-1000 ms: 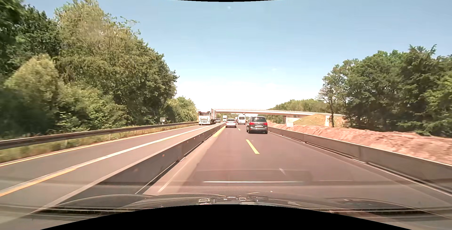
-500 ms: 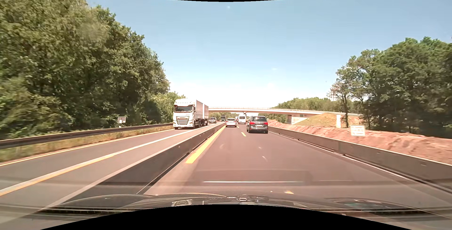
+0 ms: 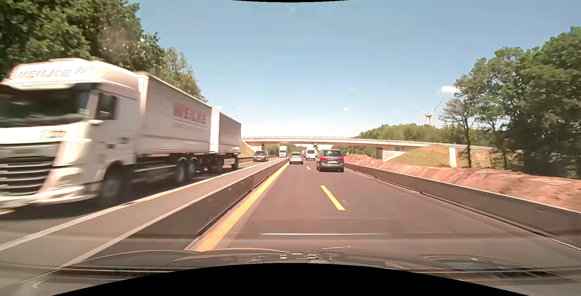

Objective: Follow the waypoints while adhering to traffic rules and regulations

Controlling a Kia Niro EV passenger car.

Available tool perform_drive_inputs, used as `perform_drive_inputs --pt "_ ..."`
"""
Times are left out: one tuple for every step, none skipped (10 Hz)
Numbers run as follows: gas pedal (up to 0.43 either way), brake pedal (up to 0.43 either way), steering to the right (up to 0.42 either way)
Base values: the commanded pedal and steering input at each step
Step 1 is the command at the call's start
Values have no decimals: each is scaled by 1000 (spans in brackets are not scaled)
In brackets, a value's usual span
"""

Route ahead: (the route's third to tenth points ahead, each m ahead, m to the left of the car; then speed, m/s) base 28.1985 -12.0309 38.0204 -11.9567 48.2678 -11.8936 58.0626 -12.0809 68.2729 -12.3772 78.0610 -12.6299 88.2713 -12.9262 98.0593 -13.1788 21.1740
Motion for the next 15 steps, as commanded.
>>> perform_drive_inputs --pt "39 0 1" --pt "39 0 1" --pt "39 0 1" --pt "39 0 1" --pt "39 0 1" --pt "39 0 1" --pt "39 0 1" --pt "39 0 1" --pt "39 0 1" --pt "47 0 1" --pt "47 0 1" --pt "67 0 1" --pt "79 0 1" --pt "79 0 1" --pt "79 0 1"
